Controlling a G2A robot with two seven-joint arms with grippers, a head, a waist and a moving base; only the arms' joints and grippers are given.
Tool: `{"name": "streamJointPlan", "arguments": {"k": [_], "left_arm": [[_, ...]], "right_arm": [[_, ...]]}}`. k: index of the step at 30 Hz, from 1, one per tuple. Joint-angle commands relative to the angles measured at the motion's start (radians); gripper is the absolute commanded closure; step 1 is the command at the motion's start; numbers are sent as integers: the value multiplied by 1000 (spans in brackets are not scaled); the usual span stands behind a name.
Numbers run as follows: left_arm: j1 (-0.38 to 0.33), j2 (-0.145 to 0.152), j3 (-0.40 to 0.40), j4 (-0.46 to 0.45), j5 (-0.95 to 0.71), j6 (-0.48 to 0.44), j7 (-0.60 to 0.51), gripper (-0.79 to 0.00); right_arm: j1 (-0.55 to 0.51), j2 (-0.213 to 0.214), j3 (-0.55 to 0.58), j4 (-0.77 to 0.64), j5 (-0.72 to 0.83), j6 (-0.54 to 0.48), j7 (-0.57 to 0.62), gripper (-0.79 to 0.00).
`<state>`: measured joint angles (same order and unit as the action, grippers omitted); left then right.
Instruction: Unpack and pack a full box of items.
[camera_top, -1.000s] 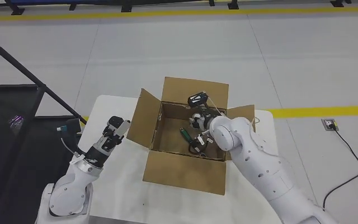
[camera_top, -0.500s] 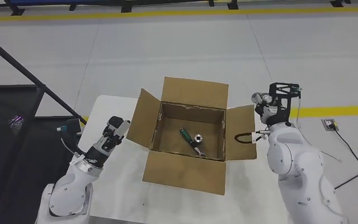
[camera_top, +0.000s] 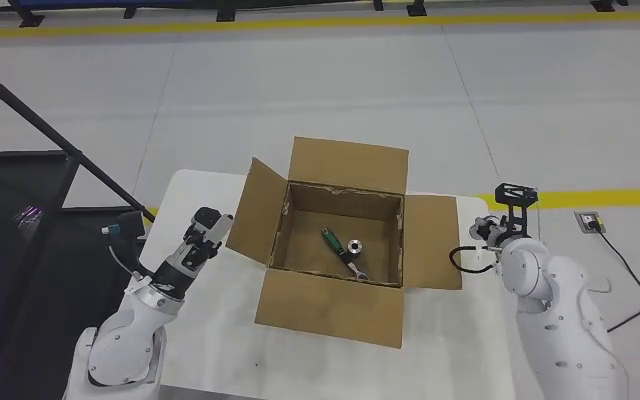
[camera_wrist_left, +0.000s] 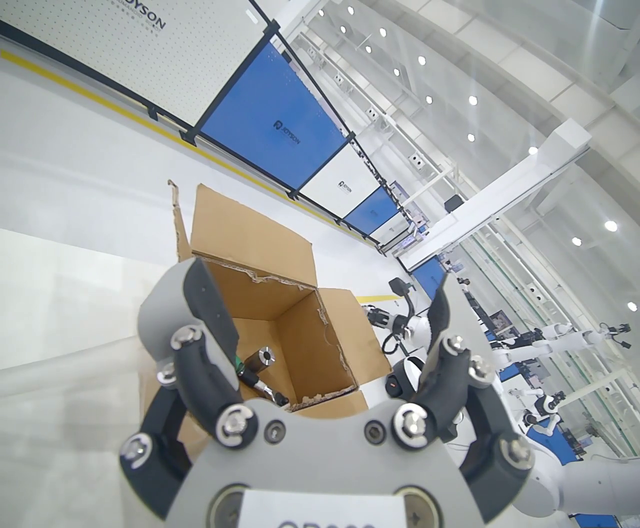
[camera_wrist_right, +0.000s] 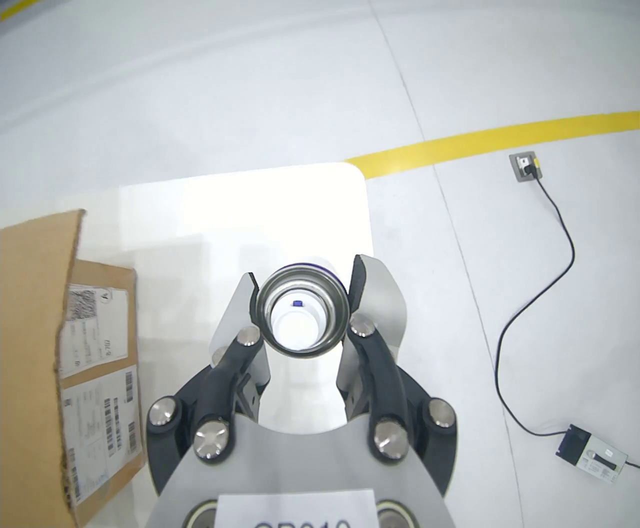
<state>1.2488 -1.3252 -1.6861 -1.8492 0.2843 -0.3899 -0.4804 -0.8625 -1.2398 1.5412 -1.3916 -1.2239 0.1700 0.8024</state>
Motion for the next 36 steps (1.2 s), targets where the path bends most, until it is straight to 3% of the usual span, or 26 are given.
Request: {"name": "streamJointPlan", "arguments": {"k": [1,7,10,12,15,20,26,30,33,36], "left_arm": [[0,0,0,0,0,0,0,-785],[0,0,0,0,0,0,0,-785],[0,0,0,0,0,0,0,-785],[0,0,0,0,0,0,0,-785],[0,0,0,0,0,0,0,-785],[0,0,0,0,0,0,0,-785],[0,0,0,0,0,0,0,-785],[0,0,0,0,0,0,0,-785],[0,0,0,0,0,0,0,-785],[0,0,0,0,0,0,0,-785]], "right_arm": [[9,1,0,38,15,-24,6,0],[18,3,-3,86,47,-59,3,0],[22,3,-18,108,36,-72,16,-83],[27,3,-25,121,36,-76,19,-65],[32,3,-34,136,38,-78,18,-231],[35,3,-43,144,43,-75,20,-342],[24,6,-39,119,49,-71,18,-391],[11,9,-32,78,42,-60,28,-643],[3,12,-22,42,29,-49,28,-720],[-8,16,4,-37,6,-6,-15,-711]]}}
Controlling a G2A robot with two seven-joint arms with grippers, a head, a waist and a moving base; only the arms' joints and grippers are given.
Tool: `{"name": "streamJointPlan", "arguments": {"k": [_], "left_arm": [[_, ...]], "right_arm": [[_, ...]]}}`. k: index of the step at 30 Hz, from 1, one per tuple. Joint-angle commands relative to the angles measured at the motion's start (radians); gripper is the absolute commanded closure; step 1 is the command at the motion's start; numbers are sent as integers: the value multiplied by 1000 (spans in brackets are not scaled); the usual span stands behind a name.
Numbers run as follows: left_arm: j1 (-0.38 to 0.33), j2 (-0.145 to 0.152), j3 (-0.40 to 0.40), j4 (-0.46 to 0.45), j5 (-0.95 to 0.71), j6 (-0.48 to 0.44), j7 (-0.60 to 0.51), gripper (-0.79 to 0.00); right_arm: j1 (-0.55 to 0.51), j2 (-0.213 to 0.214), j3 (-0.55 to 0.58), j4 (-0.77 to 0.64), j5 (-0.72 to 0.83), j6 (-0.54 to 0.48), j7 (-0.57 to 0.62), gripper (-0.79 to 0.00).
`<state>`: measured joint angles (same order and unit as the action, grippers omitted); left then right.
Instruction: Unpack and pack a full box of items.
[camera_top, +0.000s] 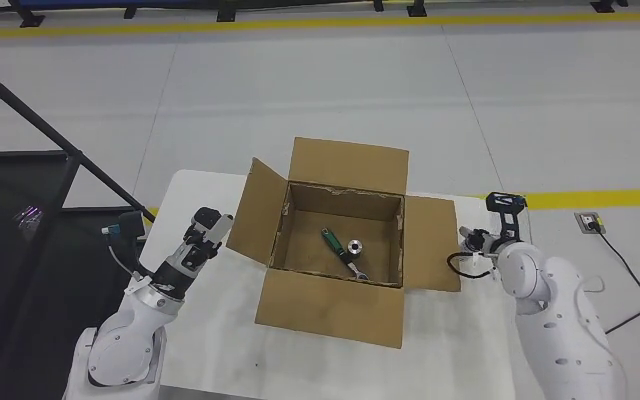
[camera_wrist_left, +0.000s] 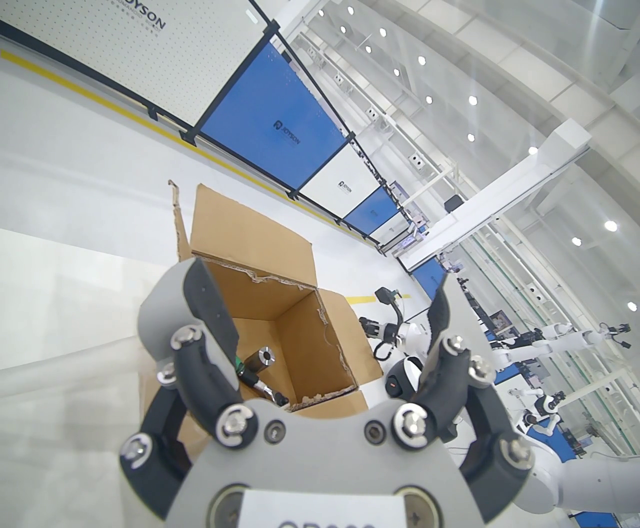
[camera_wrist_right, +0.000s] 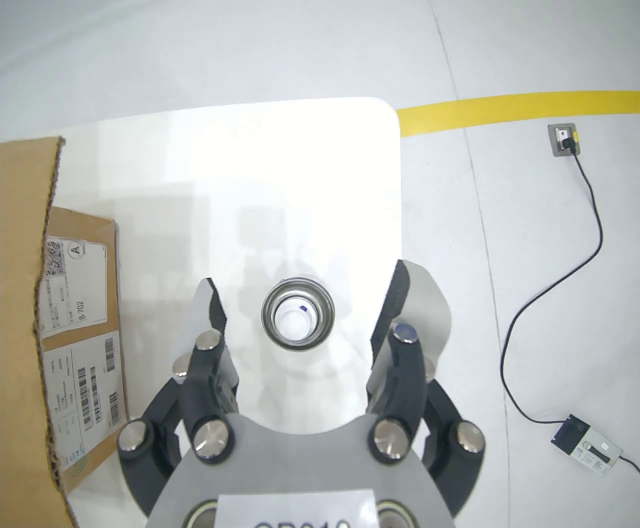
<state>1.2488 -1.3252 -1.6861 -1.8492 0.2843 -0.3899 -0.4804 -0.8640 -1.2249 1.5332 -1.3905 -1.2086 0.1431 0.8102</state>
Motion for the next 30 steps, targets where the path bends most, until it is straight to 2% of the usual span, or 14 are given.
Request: {"name": "streamJointPlan", "arguments": {"k": [1,4,7,11,15,20,27,30], "left_arm": [[0,0,0,0,0,0,0,-785],[0,0,0,0,0,0,0,-785],[0,0,0,0,0,0,0,-785],[0,0,0,0,0,0,0,-785],[5,0,-3,-1,1,13,16,-785],[25,4,-25,-11,-17,31,64,-785],[53,9,-48,-19,-42,23,87,-785],[53,9,-48,-19,-42,23,87,-785]], "right_arm": [[-12,2,22,-81,-21,43,-54,-776],[-39,1,33,-210,-44,95,-147,-785],[-58,-3,20,-319,-28,98,-203,-785],[-39,-10,-64,-398,15,15,-179,-785],[17,-20,-190,-400,64,-106,-109,-785],[137,-47,-396,-288,70,-175,23,-785],[318,-113,-645,37,138,-190,169,-785],[381,-147,-719,174,160,-177,179,-785]]}}
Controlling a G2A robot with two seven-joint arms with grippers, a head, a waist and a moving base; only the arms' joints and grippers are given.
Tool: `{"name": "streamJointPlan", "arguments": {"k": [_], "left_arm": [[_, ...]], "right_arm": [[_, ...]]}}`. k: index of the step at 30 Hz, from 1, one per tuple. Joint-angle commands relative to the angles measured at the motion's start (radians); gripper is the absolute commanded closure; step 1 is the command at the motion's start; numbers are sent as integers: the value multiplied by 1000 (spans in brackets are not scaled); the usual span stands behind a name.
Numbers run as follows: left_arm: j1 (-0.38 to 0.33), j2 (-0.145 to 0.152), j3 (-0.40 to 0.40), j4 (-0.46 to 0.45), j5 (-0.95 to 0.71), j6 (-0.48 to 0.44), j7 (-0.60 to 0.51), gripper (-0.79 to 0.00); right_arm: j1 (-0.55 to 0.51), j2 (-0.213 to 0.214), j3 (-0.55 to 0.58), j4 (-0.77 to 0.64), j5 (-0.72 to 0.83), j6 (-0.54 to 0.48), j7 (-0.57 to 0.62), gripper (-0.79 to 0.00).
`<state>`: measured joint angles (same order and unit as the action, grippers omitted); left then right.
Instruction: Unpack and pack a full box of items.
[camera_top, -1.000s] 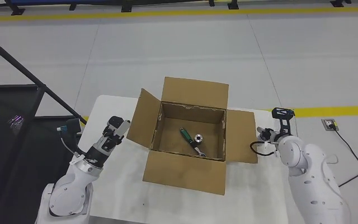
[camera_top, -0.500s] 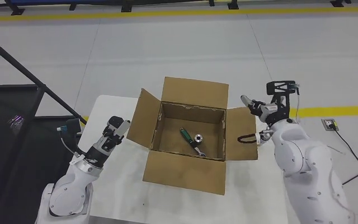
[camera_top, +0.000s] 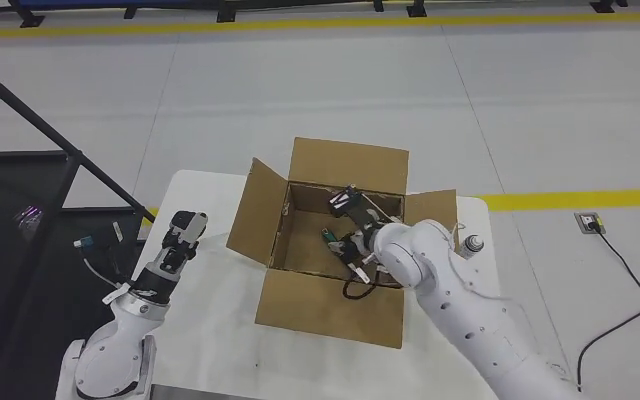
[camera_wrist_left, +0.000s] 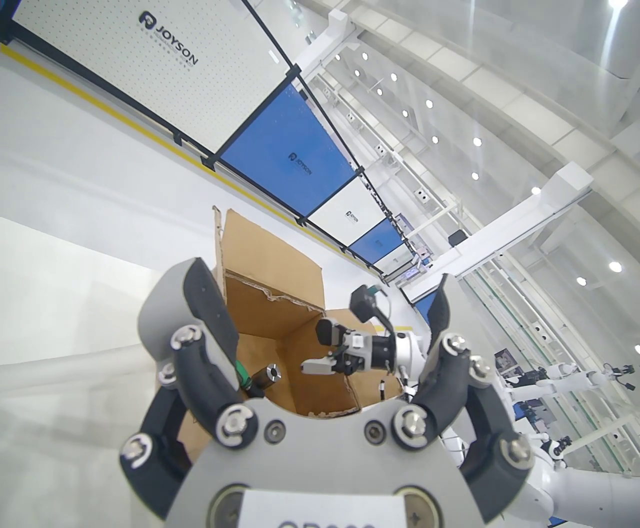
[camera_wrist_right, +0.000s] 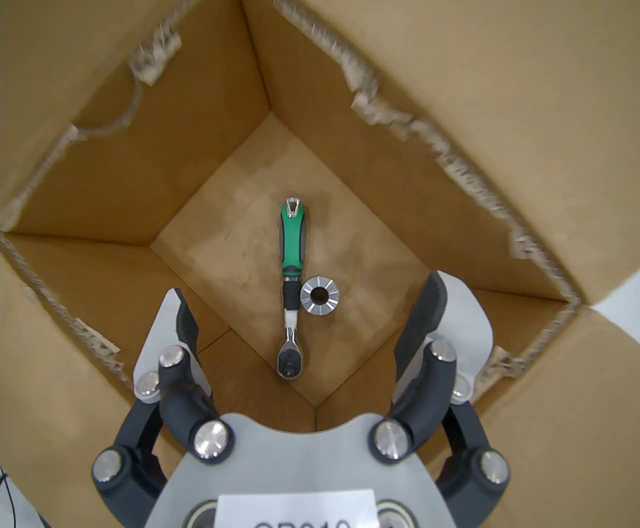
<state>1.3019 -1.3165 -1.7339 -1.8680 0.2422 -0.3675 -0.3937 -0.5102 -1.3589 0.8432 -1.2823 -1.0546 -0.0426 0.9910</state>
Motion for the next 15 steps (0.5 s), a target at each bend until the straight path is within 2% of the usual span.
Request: {"name": "streamJointPlan", "arguments": {"k": [1,6,10,11,15], "left_arm": [[0,0,0,0,0,0,0,-785],[0,0,0,0,0,0,0,-785],[0,0,0,0,0,0,0,-785],[0,0,0,0,0,0,0,-785],[0,0,0,0,0,0,0,-785]], "right_arm": [[45,-24,-47,111,18,14,-2,-785],[125,-73,-107,318,66,29,-10,-785],[164,-105,-133,425,99,22,-38,-785],[171,-112,-139,447,104,20,-40,-748],[193,-136,-155,517,124,18,-54,-702]]}}
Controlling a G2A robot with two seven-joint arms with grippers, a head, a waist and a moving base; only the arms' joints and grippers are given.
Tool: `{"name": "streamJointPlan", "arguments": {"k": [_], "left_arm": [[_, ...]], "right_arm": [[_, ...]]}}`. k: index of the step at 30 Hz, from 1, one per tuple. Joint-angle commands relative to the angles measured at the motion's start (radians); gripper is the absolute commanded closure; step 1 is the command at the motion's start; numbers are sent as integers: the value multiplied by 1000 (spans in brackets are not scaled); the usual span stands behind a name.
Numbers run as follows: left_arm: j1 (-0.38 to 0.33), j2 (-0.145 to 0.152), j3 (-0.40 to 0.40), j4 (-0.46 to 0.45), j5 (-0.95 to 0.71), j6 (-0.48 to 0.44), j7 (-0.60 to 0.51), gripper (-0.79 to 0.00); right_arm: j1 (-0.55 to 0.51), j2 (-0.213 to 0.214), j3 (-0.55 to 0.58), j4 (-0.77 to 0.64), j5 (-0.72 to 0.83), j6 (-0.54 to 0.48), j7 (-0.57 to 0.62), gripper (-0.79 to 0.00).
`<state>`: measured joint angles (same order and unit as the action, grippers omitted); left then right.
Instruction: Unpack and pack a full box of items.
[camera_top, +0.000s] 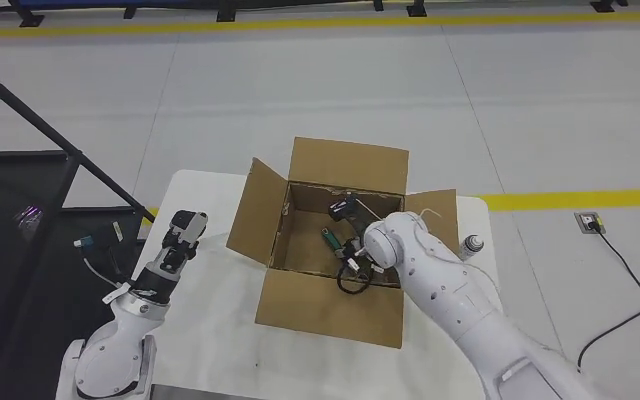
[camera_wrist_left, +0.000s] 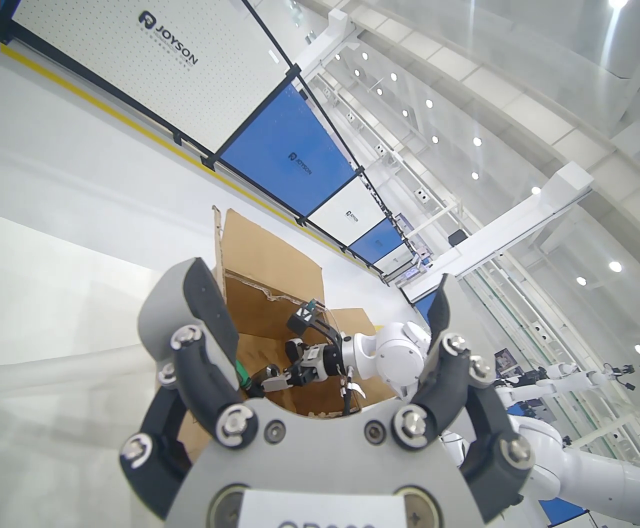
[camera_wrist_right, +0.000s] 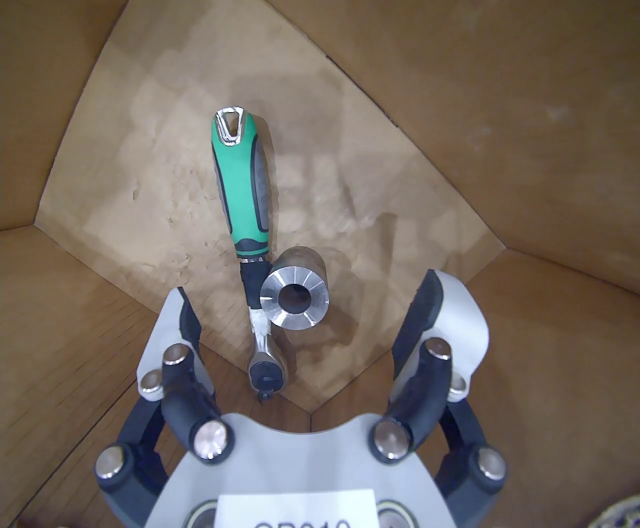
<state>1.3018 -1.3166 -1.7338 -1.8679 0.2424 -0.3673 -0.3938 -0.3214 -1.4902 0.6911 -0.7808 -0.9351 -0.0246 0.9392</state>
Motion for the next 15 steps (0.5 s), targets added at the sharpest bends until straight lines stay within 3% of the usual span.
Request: {"name": "streamJointPlan", "arguments": {"k": [1,4,6,10,13,14,15], "left_arm": [[0,0,0,0,0,0,0,-785],[0,0,0,0,0,0,0,-785],[0,0,0,0,0,0,0,-785],[0,0,0,0,0,0,0,-785],[0,0,0,0,0,0,0,-785],[0,0,0,0,0,0,0,-785],[0,0,0,0,0,0,0,-785]], "right_arm": [[8,-10,-5,30,11,-1,-7,-686],[20,-25,-13,71,21,-10,-17,-591],[27,-35,-17,95,29,-16,-22,-456],[40,-50,-21,134,43,-34,-26,-372],[50,-59,-19,155,49,-40,-38,-231],[54,-61,-17,158,49,-42,-43,-89],[57,-61,-16,159,45,-40,-49,-31]]}}
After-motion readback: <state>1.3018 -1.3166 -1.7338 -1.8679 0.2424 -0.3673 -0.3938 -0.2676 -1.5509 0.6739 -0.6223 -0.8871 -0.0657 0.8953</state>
